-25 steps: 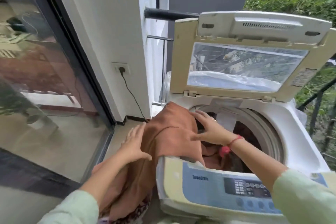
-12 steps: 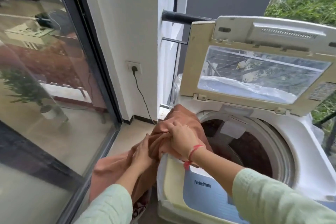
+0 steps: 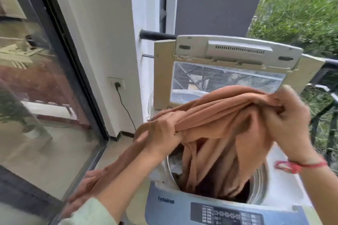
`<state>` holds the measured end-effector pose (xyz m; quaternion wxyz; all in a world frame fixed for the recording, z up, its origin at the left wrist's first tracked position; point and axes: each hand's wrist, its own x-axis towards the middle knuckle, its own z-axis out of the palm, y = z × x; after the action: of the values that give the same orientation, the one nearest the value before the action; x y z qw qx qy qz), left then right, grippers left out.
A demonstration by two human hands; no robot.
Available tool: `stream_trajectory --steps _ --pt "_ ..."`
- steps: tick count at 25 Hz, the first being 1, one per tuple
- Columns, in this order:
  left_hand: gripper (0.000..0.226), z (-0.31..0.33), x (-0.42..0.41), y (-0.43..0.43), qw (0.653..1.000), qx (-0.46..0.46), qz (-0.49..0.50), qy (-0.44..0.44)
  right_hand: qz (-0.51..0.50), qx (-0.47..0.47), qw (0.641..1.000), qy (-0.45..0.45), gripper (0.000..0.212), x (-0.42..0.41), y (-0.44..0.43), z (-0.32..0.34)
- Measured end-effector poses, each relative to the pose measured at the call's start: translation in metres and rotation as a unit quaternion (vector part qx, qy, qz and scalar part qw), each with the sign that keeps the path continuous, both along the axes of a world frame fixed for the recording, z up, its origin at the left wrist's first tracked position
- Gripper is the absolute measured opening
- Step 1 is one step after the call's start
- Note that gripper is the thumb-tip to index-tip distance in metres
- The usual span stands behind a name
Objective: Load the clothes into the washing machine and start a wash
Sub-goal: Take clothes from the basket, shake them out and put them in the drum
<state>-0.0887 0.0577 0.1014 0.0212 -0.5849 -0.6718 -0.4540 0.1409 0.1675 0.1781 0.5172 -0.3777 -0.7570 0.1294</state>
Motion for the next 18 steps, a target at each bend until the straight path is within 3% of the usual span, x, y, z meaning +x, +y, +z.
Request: stream_trajectory --steps 2,3,4,5,6,7,8,9,10,12,14,16,18 --pt "0.038 0.015 0.042 0.028 0.999 0.021 -0.032 0.021 -0.109 0.006 0.991 0.073 0.014 0.032 0.012 -0.007" --pt "0.038 0.008 0.058 0.042 0.998 -0.012 -0.037 0.056 -0.153 -0.013 0.983 0.098 0.014 0.039 0.017 -0.023" --pt "0.037 -0.008 0.064 0.054 0.990 -0.103 -0.046 0.088 -0.171 -0.032 0.980 0.091 0.012 0.041 0.022 -0.044" --pt "0.037 -0.025 0.067 0.062 0.960 -0.247 -0.064 0.112 -0.152 -0.068 0.986 0.018 0.006 0.045 0.027 -0.068" --pt "0.036 -0.048 0.064 0.063 0.903 -0.396 -0.097 0.133 -0.111 -0.143 0.975 -0.128 0.013 0.051 0.033 -0.095" --pt "0.033 -0.069 0.057 0.059 0.844 -0.501 -0.135 0.138 -0.042 -0.215 0.920 -0.323 0.038 0.054 0.036 -0.120" --pt "0.031 -0.085 0.050 0.049 0.819 -0.535 -0.164 0.127 0.024 -0.286 0.824 -0.489 0.049 0.058 0.034 -0.142" --pt "0.032 -0.095 0.041 0.036 0.844 -0.495 -0.178 0.101 0.085 -0.343 0.731 -0.584 0.038 0.056 0.026 -0.154" --pt "0.034 -0.097 0.028 0.022 0.896 -0.410 -0.161 0.064 0.138 -0.369 0.696 -0.601 0.027 0.052 0.018 -0.160" --pt "0.037 -0.090 -0.009 -0.008 0.977 -0.211 -0.039 -0.005 0.168 -0.369 0.739 -0.537 0.035 0.034 0.009 -0.160" --pt "0.045 -0.093 -0.060 -0.038 0.990 -0.117 0.066 -0.029 0.155 -0.353 0.805 -0.451 0.052 -0.002 0.001 -0.153" --pt "0.072 -0.113 -0.112 -0.066 0.967 -0.223 0.097 -0.078 0.179 -0.338 0.840 -0.384 0.080 -0.055 -0.011 -0.140" --pt "0.101 -0.141 -0.145 -0.086 0.900 -0.416 0.050 -0.118 0.241 -0.326 0.822 -0.401 0.109 -0.122 -0.031 -0.130"
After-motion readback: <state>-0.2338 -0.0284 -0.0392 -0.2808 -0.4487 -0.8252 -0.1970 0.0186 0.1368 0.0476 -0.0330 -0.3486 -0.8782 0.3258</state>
